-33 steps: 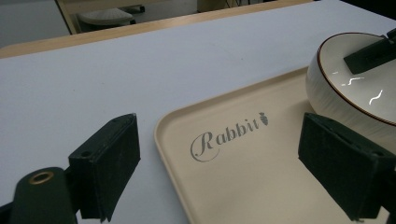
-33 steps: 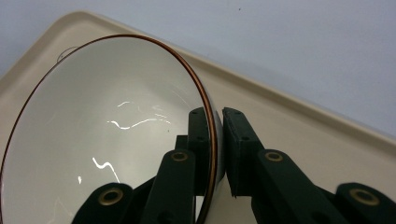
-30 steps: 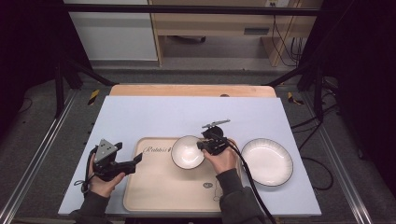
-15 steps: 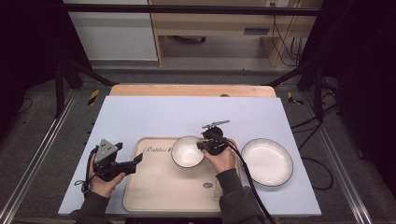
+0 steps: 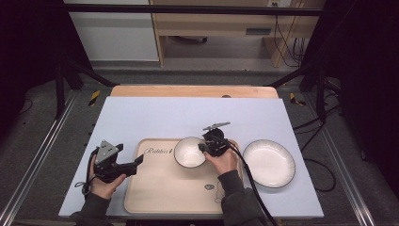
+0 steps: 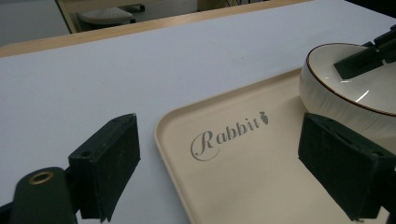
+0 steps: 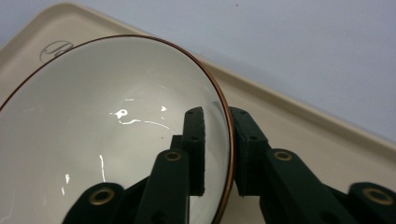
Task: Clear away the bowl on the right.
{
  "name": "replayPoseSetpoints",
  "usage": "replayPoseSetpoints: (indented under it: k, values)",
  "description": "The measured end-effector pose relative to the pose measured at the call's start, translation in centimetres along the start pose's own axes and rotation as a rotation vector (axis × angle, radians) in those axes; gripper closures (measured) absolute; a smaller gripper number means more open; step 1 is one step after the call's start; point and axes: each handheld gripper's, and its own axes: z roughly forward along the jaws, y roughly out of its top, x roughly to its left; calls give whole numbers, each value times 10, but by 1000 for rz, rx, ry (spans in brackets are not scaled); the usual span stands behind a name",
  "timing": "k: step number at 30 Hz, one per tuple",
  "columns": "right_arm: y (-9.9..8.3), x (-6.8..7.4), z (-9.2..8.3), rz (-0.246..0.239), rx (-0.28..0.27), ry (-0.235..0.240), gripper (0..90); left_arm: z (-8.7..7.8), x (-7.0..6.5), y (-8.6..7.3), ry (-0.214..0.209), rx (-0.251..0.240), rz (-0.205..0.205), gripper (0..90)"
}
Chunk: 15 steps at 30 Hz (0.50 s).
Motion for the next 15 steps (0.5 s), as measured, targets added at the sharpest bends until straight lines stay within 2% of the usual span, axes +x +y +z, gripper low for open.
replayPoseSetpoints:
  k: [4, 5, 7, 9, 10, 11, 12, 15]
  values:
    - [0, 3, -6, -32, -28, -12, 662, -1, 0, 0, 0, -3, 0, 123]
    - [0, 2, -8, -60, -39, -14, 643, -1, 0, 0, 1, -4, -1, 123]
    - [0, 4, -13, -77, -57, -23, 595, -1, 0, 0, 1, -5, -2, 123]
    - [0, 5, -19, -108, -96, -40, 528, -1, 0, 0, 2, -6, -2, 123]
    - [0, 6, -25, -111, -119, -45, 456, -1, 0, 1, 2, -8, -2, 123]
    - [0, 6, -25, -111, -119, -45, 456, -1, 0, 1, 2, -8, -2, 123]
    - [-1, 7, -32, -136, -147, -55, 382, -1, 0, 1, 2, -8, -3, 123]
    - [-1, 7, -40, -162, -172, -61, 315, -1, 0, 1, 3, -8, -5, 123]
